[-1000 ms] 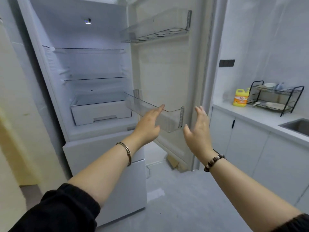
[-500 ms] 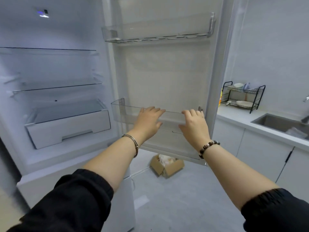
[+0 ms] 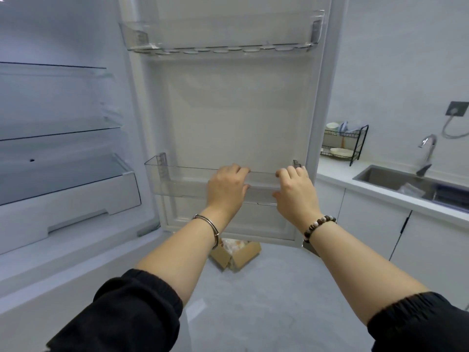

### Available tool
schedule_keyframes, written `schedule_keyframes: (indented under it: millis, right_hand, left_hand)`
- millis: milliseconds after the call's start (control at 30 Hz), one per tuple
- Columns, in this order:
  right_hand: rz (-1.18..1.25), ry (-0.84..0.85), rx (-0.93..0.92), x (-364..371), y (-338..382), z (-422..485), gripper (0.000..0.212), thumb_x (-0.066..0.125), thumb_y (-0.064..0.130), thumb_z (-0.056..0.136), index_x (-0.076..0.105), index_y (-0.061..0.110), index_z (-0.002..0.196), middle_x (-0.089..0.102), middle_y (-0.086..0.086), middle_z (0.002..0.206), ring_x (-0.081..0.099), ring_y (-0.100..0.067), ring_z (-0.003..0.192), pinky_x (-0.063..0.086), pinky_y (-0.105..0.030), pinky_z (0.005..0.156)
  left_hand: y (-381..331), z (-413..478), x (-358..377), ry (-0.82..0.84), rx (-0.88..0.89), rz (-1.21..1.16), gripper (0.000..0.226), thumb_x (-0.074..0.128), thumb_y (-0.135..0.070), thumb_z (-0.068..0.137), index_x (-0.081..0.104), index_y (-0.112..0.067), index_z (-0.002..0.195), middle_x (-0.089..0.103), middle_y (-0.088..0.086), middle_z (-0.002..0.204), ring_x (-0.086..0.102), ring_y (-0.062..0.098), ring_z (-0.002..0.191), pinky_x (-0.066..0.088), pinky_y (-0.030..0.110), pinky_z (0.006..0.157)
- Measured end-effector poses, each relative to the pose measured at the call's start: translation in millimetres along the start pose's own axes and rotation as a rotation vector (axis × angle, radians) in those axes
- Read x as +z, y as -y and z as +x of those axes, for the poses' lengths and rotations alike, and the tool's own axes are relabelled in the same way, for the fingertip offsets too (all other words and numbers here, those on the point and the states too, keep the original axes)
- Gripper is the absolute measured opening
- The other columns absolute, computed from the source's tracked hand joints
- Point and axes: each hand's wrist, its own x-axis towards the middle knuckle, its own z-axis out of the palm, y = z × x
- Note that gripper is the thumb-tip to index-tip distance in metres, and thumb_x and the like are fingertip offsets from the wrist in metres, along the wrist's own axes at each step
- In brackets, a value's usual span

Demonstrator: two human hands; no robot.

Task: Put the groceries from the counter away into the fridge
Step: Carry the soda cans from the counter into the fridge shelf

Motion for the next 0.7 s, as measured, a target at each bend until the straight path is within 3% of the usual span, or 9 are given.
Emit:
schedule_keyframes:
  millis: [167,233,300,367,433,700]
  right_hand:
    - [-0.043,-0.014,-0.011,4.8,0.4,-4.8,0.051,0.081,0.010,0.065,0.058,-0.001,0.109,0.059,-0.016,0.095,0.055,-0.037,0.091,0.043,-0.053,0.097]
    - [-0.074,-0.019,-0.009,7.0,-0.7,-10.1,0.054,0.076,0.010,0.068,0.055,-0.001,0.117,0.059,-0.019,0.108,0.054,-0.039,0.105,0.041,-0.054,0.099]
    - [-0.065,-0.025,0.026,4.3,-5.3,-16.2,0.059,0.068,0.011,0.075,0.049,-0.001,0.129,0.049,-0.024,0.131,0.043,-0.042,0.126,0.033,-0.056,0.104]
    - [-0.055,-0.032,0.087,-3.0,-14.1,-25.1,0.062,0.061,0.016,0.085,0.037,0.002,0.140,0.032,-0.022,0.148,0.025,-0.039,0.139,0.021,-0.053,0.111]
    - [-0.084,-0.022,0.131,-12.7,-26.6,-36.0,0.065,0.052,0.028,0.093,0.023,0.006,0.147,0.016,-0.018,0.155,0.009,-0.033,0.144,0.010,-0.048,0.116]
    - [-0.309,-0.026,0.364,-74.4,-87.5,-106.5,0.068,0.047,0.037,0.094,0.017,0.010,0.149,0.004,-0.014,0.158,-0.002,-0.029,0.146,-0.001,-0.045,0.115]
  left_hand:
    - [2.2,-3.6,0.4,-0.040,0.066,-0.005,0.046,0.088,-0.026,0.055,0.067,-0.012,0.094,0.063,0.006,0.080,0.060,0.028,0.071,0.049,0.029,0.064]
    - [-0.4,-5.7,-3.5,0.031,0.087,0.023,0.050,0.078,-0.033,0.073,0.060,-0.011,0.114,0.062,0.009,0.104,0.058,0.030,0.099,0.046,0.036,0.089]
    - [-4.4,-7.4,-5.1,0.221,0.074,0.060,0.060,0.051,-0.043,0.092,0.032,-0.015,0.142,0.034,0.010,0.146,0.023,0.027,0.140,0.017,0.048,0.112]
    - [-10.1,-7.0,-7.2,0.310,0.084,0.059,0.065,0.037,-0.047,0.096,0.011,-0.020,0.149,0.004,0.005,0.158,-0.006,0.024,0.145,0.000,0.055,0.113]
    - [-21.6,-7.2,-6.0,0.316,0.147,0.039,0.065,0.033,-0.048,0.097,0.004,-0.024,0.150,-0.006,0.004,0.159,-0.014,0.024,0.145,-0.003,0.056,0.113]
    - [-127.9,-3.2,-1.1,0.113,0.462,-0.189,0.063,0.032,-0.041,0.099,0.001,-0.025,0.151,-0.008,0.006,0.159,-0.017,0.026,0.144,-0.011,0.049,0.112]
